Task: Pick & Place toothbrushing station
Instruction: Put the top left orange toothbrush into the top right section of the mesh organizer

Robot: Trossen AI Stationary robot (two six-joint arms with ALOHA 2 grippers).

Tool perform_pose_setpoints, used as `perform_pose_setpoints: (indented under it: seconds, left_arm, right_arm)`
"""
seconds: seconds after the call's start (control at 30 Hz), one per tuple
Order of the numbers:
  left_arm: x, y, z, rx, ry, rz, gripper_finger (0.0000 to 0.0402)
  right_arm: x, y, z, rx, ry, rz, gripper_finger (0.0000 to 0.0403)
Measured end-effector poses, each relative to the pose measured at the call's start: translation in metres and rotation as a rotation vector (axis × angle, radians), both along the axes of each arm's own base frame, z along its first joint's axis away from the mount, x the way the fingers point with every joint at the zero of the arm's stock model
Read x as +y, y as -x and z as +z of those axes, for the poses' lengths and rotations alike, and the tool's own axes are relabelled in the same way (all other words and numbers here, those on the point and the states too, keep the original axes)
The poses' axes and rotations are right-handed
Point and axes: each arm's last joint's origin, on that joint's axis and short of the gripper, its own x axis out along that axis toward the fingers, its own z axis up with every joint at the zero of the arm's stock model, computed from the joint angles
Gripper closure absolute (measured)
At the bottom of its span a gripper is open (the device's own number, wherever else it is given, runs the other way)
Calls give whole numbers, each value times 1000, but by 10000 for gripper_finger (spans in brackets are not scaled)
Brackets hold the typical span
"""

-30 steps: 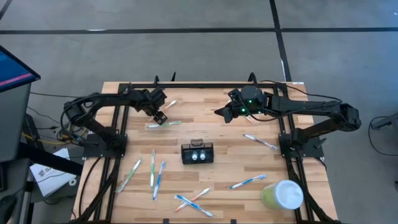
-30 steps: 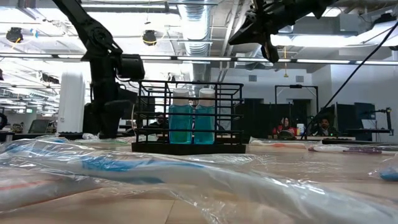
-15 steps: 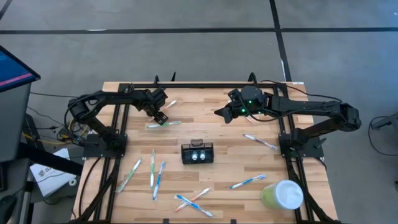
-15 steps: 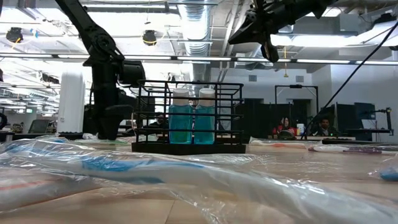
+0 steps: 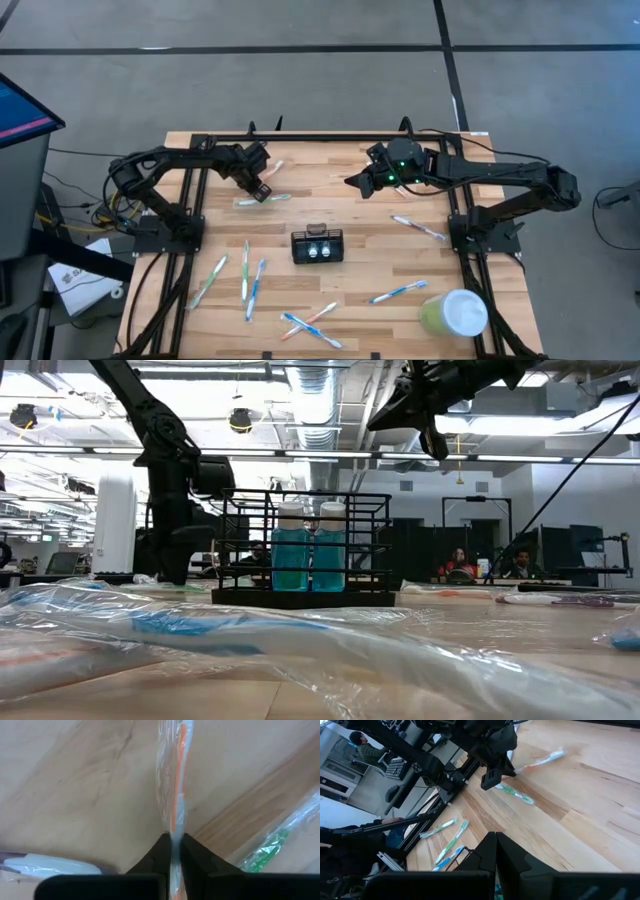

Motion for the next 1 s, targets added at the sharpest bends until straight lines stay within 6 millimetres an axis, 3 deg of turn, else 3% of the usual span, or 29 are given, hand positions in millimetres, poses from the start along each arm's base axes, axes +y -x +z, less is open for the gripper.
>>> perform_pose_setpoints:
  seconds: [0.6, 1.0]
  left_arm:
    - [-16, 9, 61, -272, -92, 61, 392]
    - [-34, -1, 82, -455, -80, 25, 392]
  right_arm:
    - [3, -3, 6, -67, 14, 17, 403]
    - [4, -5, 9, -101, 12, 38, 403]
